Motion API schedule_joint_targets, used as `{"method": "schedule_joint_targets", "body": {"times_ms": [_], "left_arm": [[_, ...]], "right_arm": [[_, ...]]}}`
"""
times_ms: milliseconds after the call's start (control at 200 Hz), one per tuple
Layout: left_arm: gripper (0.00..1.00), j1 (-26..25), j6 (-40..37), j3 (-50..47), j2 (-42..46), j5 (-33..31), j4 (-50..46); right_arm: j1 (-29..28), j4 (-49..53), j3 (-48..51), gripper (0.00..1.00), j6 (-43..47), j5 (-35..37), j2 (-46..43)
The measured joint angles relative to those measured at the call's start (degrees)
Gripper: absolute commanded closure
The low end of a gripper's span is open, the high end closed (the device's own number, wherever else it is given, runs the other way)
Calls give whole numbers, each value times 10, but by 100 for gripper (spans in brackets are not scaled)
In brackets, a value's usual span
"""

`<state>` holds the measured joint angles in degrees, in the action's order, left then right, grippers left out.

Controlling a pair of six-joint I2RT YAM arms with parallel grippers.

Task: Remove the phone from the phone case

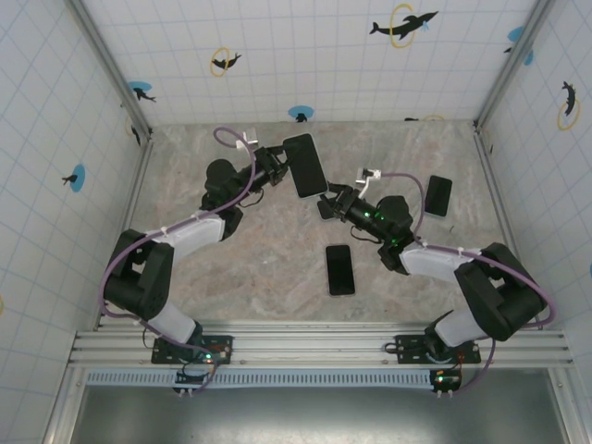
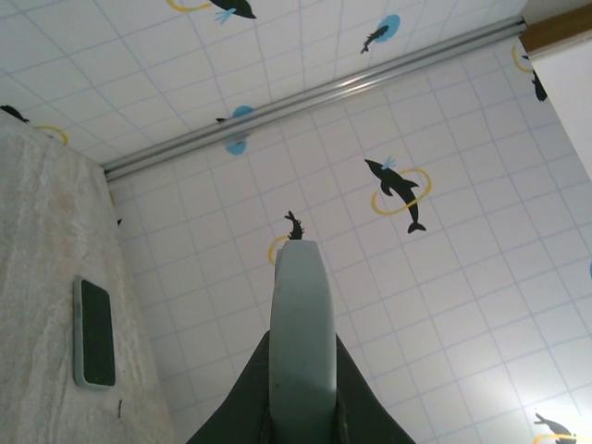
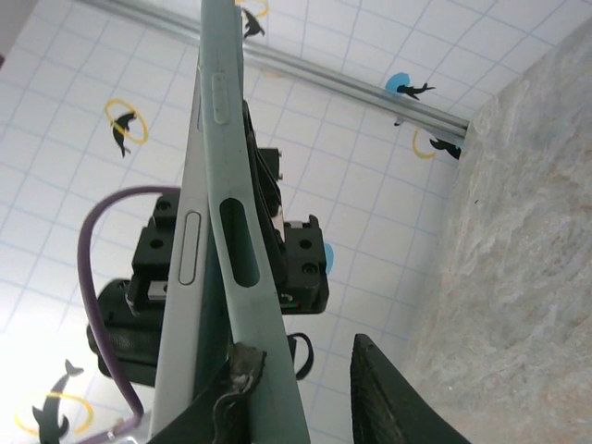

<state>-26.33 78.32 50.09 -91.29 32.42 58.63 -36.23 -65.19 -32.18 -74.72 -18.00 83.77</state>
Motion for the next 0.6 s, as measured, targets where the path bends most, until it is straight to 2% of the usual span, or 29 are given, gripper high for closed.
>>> {"method": "schedule_joint_targets", "body": {"times_ms": [220,440,500,601], "left_arm": [[100,0,24,-8,-10,-14,2],[100,0,28,-8,-17,-18,0],[94,0,30,-8,-19,-19,-2],[82,0,31,-8,-22,-19,-3]], "right_arm": [[-11,-11,6,79,-31,40,4],[-13,-30,6,94,-46,49,15],[-13,-33,6,100,-50,51,17],[-13,-35,8,100,-56,53,19]]}}
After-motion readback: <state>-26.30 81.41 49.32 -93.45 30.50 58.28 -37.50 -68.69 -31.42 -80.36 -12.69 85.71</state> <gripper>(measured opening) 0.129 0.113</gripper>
